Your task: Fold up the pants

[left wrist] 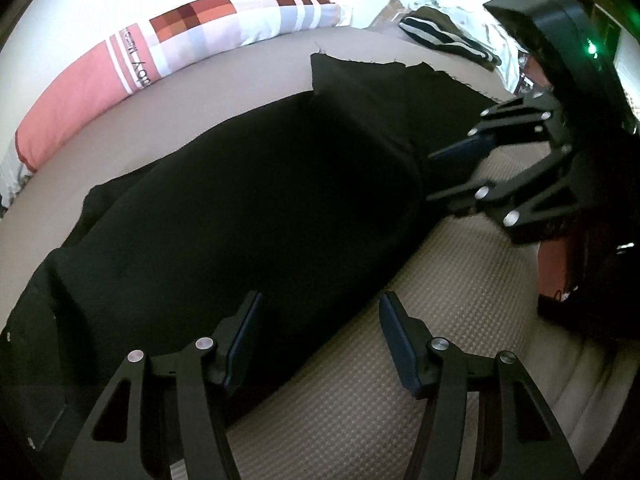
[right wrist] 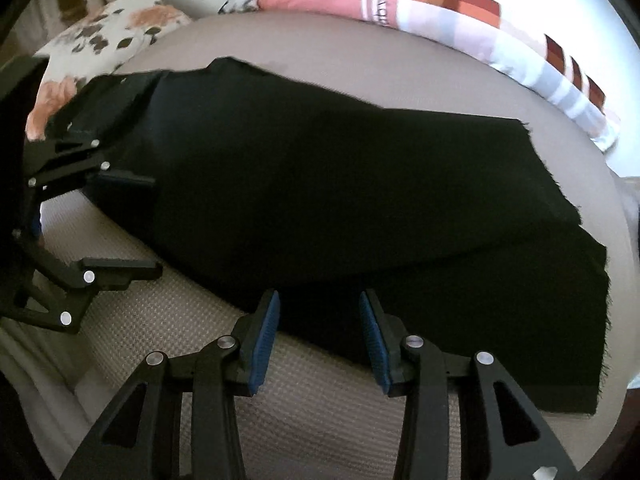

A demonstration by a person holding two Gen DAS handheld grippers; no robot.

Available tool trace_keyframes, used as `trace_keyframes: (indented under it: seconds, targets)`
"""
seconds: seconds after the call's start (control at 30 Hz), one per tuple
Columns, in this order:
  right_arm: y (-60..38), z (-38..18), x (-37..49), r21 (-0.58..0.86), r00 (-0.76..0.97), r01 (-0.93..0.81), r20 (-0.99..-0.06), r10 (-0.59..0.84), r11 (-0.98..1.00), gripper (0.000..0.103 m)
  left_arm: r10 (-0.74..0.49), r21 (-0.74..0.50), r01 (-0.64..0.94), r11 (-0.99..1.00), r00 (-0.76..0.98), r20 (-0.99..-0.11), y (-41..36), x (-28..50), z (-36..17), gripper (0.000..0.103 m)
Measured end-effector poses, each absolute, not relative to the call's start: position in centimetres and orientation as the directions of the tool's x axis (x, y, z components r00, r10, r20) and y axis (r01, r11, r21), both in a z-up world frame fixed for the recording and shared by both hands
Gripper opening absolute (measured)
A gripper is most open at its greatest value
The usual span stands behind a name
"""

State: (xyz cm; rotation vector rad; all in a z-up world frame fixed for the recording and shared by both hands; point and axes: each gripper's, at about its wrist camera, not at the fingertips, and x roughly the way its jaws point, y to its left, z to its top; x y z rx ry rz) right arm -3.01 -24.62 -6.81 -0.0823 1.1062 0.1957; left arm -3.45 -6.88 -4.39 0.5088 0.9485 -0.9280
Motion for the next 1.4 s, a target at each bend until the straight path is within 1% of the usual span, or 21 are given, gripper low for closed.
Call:
trace_keyframes:
  seconds: [0.13, 0.27, 0.37, 0.43, 0.47, 0.5, 0.57, 0.63, 0.7, 0.8, 0.93, 0.97, 1.17, 1.27, 1.4]
  targets:
    - [-25.3, -6.5, -1.8, 0.118, 0.448, -0.152, -0.877, 0.175, 0.981, 0.039, -0.443, -0.018, 0.849, 0.528, 0.257, -0.859, -7.5, -3.5, -4.4, 0.06]
    - [-25.8, -5.7, -1.6, 0.172, 0.477, -0.126, -0.853, 0.211, 0.977, 0.039, -0.451, -0.015, 0.846, 0.533, 0.269, -0.851, -8.5, -3.2, -4.3, 0.06]
    - [-26.0, -5.5, -1.6, 0.203, 0.483, -0.112, -0.845, 0.232, 0.973, 0.039, -0.466, -0.041, 0.84, 0.541, 0.259, -0.846, -9.6, -2.7, -4.5, 0.06]
    - [-26.4, -5.7, -1.7, 0.236, 0.481, -0.098, -0.839, 0.254, 0.967, 0.039, -0.476, -0.049, 0.839, 0.543, 0.258, -0.841, -10.3, -2.5, -4.5, 0.041]
    - [-26.7, -5.8, -1.8, 0.248, 0.479, -0.09, -0.838, 0.26, 0.965, 0.039, -0.48, -0.061, 0.84, 0.538, 0.246, -0.842, -10.7, -2.4, -4.6, 0.023]
    - [-27.1, -6.0, -1.9, 0.263, 0.475, -0.077, -0.839, 0.267, 0.962, 0.04, -0.477, -0.07, 0.839, 0.54, 0.236, -0.847, -11.0, -2.3, -4.8, 0.016]
    - [-28.1, -6.3, -2.1, 0.306, 0.47, -0.046, -0.833, 0.291, 0.951, 0.044, -0.471, -0.058, 0.835, 0.547, 0.25, -0.846, -11.3, -2.2, -4.9, 0.013]
    - [-29.6, -6.7, -2.2, 0.347, 0.473, 0.001, -0.826, 0.306, 0.938, 0.047, -0.475, -0.06, 0.833, 0.551, 0.253, -0.843, -11.2, -2.3, -4.9, 0.012]
    - [-31.5, -7.2, -2.2, 0.414, 0.487, 0.063, -0.807, 0.334, 0.908, 0.047, -0.48, -0.072, 0.828, 0.556, 0.249, -0.841, -11.0, -2.2, -4.8, 0.012]
    - [-35.3, -8.1, -2.0, 0.549, 0.542, 0.166, -0.745, 0.389, 0.819, 0.046, -0.481, -0.083, 0.822, 0.564, 0.245, -0.842, -10.9, -2.1, -4.8, 0.012]
    - [-39.9, -8.8, -1.2, 0.654, 0.621, 0.273, -0.68, 0.39, 0.705, 0.046, -0.479, -0.087, 0.817, 0.571, 0.245, -0.843, -10.9, -2.1, -4.9, 0.012]
    - [-41.3, -9.1, -0.8, 0.679, 0.641, 0.296, -0.663, 0.387, 0.672, 0.043, -0.479, -0.088, 0.816, 0.572, 0.245, -0.843, -10.9, -2.1, -4.9, 0.012]
    - [-46.3, -9.6, 1.7, 0.698, 0.691, 0.38, -0.651, 0.316, 0.607, 0.033, -0.476, -0.097, 0.81, 0.579, 0.24, -0.846, -10.8, -1.9, -4.9, 0.012]
    - [-48.2, -9.3, 2.8, 0.704, 0.704, 0.397, -0.645, 0.297, 0.589, 0.03, -0.476, -0.1, 0.807, 0.582, 0.238, -0.847, -10.8, -1.8, -4.9, 0.012]
    - [-50.5, -9.2, 3.3, 0.688, 0.704, 0.442, -0.664, 0.254, 0.575, 0.026, -0.474, -0.106, 0.802, 0.588, 0.235, -0.848, -10.7, -1.8, -5.0, 0.012]
